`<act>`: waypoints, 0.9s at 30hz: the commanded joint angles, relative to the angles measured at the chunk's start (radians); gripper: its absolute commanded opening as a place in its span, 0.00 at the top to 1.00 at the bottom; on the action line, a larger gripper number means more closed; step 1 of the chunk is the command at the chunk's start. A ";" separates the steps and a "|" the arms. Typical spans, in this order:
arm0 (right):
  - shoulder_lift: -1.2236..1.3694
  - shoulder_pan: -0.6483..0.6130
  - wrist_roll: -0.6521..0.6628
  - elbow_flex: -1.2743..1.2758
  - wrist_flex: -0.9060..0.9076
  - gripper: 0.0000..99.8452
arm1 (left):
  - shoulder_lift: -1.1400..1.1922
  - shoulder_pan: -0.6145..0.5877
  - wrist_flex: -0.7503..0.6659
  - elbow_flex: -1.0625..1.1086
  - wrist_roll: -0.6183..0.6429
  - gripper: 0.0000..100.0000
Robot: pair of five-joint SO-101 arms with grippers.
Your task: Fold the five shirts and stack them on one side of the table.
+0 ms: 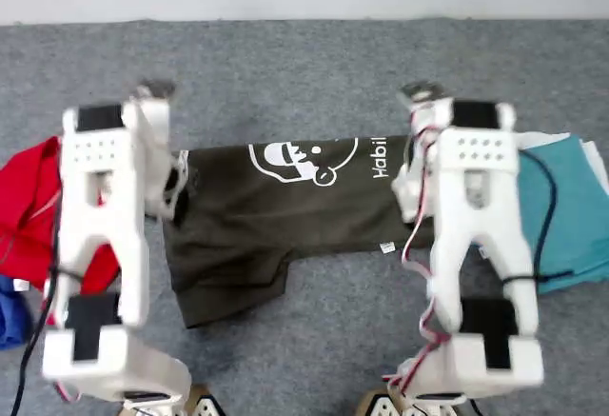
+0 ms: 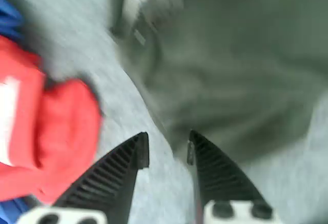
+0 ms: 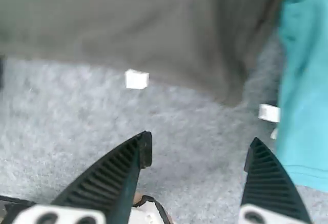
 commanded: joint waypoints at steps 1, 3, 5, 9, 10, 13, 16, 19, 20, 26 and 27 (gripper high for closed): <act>-0.162 -0.074 0.011 0.167 -0.074 0.70 | -0.216 0.005 0.017 0.278 -0.121 0.87; -0.208 -0.093 0.011 0.262 -0.136 0.70 | -0.299 0.005 0.002 0.401 -0.190 0.87; -0.236 -0.093 0.011 0.334 -0.183 0.70 | -0.367 0.005 -0.021 0.495 -0.236 0.87; -0.245 -0.091 0.011 0.410 -0.219 0.70 | -0.436 0.002 -0.048 0.541 -0.242 0.87; -0.245 -0.093 0.011 0.416 -0.219 0.70 | -0.437 0.008 -0.051 0.542 -0.242 0.87; -0.245 -0.094 0.011 0.420 -0.220 0.70 | -0.414 0.002 -0.066 0.547 -0.244 0.87; -0.245 -0.096 0.011 0.422 -0.232 0.70 | -0.356 0.002 -0.117 0.549 -0.241 0.87; -0.245 -0.096 0.011 0.422 -0.232 0.70 | -0.262 0.002 -0.190 0.549 -0.241 0.87; -0.245 -0.096 0.011 0.422 -0.232 0.70 | -0.222 0.002 -0.213 0.549 -0.241 0.87; -0.245 -0.096 0.011 0.422 -0.232 0.70 | 0.005 0.005 -0.311 0.541 -0.239 0.87; -0.245 -0.096 0.011 0.422 -0.232 0.70 | 0.034 0.005 -0.315 0.539 -0.239 0.87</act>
